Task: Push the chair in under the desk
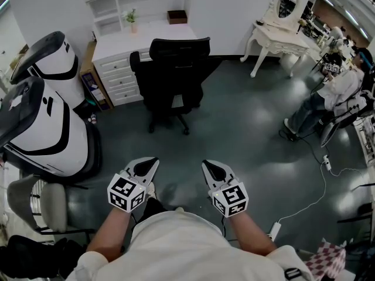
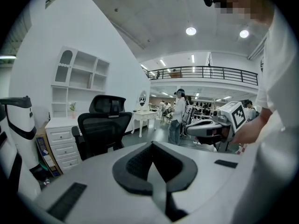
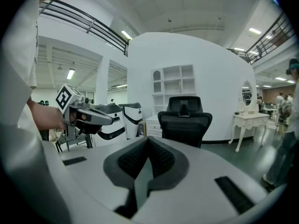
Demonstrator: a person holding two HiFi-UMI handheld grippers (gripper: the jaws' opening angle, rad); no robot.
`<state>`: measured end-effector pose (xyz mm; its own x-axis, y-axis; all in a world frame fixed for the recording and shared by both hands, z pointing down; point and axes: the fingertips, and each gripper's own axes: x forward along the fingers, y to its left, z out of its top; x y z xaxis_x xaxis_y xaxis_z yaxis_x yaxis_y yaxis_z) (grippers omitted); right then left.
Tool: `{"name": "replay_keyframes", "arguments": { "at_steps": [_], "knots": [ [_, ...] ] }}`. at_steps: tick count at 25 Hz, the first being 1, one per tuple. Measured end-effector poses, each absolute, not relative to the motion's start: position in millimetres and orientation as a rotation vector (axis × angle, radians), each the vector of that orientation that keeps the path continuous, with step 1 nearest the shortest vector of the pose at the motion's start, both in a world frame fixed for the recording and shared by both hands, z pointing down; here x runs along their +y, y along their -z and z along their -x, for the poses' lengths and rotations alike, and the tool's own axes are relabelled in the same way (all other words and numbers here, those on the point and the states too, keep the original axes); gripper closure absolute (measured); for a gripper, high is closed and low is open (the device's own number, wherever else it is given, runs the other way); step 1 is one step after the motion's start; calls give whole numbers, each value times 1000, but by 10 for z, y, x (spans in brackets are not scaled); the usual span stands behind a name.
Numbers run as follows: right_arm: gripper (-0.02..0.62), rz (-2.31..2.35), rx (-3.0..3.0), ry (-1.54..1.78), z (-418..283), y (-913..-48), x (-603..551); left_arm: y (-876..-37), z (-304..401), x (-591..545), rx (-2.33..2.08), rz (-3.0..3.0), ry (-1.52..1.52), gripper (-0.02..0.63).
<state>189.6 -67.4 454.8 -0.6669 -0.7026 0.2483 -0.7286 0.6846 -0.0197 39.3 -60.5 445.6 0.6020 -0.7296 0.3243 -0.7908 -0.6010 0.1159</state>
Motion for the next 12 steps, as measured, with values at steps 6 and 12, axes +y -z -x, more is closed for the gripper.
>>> {"name": "replay_keyframes", "arguments": {
  "at_steps": [6, 12],
  "knots": [
    [592, -1145, -2674, -182, -1871, -4591, -660, -4504, -381, -593, -1238, -2576, -363, 609],
    [592, -1134, -2673, -183, -1846, -4605, -647, -4508, -355, -599, -1246, -2577, -371, 611]
  ]
}}
